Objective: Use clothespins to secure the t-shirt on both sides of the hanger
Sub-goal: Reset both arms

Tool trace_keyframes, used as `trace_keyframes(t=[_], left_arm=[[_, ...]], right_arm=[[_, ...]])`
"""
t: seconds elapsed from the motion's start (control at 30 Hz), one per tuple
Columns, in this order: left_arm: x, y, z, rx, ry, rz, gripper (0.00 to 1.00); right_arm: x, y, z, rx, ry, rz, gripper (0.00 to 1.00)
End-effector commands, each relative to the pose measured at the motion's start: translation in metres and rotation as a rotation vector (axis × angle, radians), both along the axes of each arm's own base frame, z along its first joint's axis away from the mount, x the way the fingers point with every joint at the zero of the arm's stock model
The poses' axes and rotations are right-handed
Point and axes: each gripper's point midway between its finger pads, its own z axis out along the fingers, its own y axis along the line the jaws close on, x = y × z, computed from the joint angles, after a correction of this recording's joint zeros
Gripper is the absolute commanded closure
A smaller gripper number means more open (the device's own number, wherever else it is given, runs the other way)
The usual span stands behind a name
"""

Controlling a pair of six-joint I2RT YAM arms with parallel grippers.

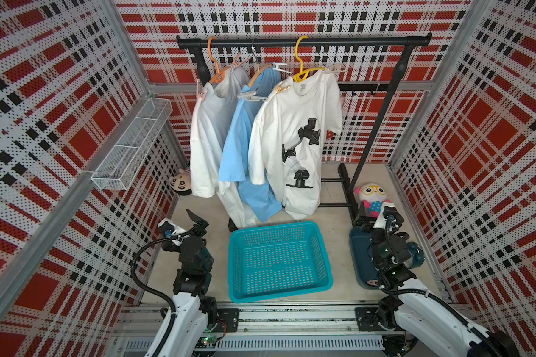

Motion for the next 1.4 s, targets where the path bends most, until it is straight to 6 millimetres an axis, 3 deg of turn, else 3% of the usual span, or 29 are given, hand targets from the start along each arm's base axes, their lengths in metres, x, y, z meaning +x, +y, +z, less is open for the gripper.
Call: trace_keyframes(t=[0.0,0.17,0.43,0.57,0.87,1.03,1.27,1.37], left_arm=[[0.002,0.011,-0.002,-0.046,-0.065,0.022,0.02],[0.005,0.007,-0.027,-0.028,-0.067,-0.024,0.02],[0.015,-0.002,-0.062,0.051,0.033,-0.081,0.02],[0.018,-0.013,-0.065,0.108,0.024,-0.136,0.02],[0.028,-0.031,-0.047,0.23,-0.046,-0.241,0.02],[0.039,-0.039,-0.042,0.244,-0.085,-0.295,0.02],[0.059,-0.062,-0.058,0.288,-0.075,-0.423,0.02],[0.076,-0.065,-0.066,0.29,-0.004,-0.437,0.02]], right_arm=[[-0.004,-0.028,-0.004,0.042,-0.042,-0.112,0.0],[0.004,-0.039,-0.026,0.059,-0.004,-0.131,0.0],[0.008,-0.036,-0.057,0.041,0.055,-0.11,0.0],[0.009,-0.033,-0.068,0.011,0.068,-0.095,0.0],[0.015,-0.027,-0.07,-0.036,-0.018,-0.072,0.0],[0.033,-0.014,-0.08,-0.089,0.024,-0.018,0.0],[0.038,-0.014,-0.091,-0.067,0.046,0.015,0.0],[0.044,-0.009,-0.092,-0.084,0.053,0.046,0.0]])
